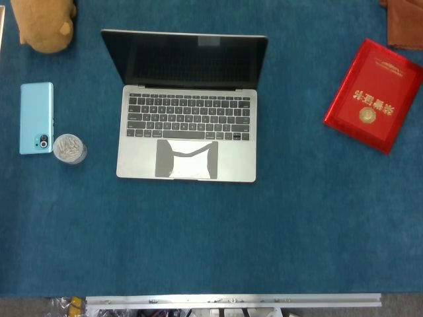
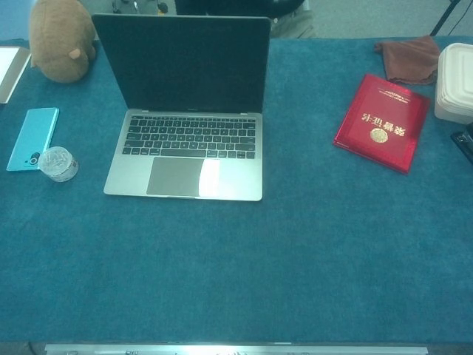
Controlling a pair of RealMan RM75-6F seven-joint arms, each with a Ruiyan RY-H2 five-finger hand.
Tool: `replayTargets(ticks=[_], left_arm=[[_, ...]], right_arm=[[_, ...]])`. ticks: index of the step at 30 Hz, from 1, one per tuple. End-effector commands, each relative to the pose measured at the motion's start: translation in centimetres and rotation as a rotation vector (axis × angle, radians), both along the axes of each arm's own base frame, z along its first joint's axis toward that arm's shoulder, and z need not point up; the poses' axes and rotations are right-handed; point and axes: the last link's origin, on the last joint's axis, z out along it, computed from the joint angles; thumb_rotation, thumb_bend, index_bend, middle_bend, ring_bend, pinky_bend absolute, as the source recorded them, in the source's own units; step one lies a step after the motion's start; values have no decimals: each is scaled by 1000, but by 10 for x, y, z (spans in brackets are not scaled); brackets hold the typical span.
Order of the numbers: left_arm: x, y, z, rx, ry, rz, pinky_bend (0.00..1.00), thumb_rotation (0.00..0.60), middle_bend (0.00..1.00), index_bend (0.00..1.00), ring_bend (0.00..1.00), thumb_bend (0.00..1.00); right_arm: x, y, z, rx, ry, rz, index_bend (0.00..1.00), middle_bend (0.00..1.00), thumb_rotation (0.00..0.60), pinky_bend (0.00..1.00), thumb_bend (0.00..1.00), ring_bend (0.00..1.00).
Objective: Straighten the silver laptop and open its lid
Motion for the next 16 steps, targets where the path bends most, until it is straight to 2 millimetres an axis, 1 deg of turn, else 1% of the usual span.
replayTargets(ticks=[1,7,16], left_arm=[[2,-1,1,-1,-8,-7,1,600,0,0,0,170],[5,-3,3,2,-20,-10,1,600,0,0,0,170],[5,-4,2,-7,-18,-6,1,600,0,0,0,170]], right_arm=[[6,-3,-7,42,-22,51,0,10,600,26,383,0],[19,-4,-19,104,-23,122,0,10,600,26,383,0],[22,-6,-31,153,-26,138,0,10,600,26,383,0]])
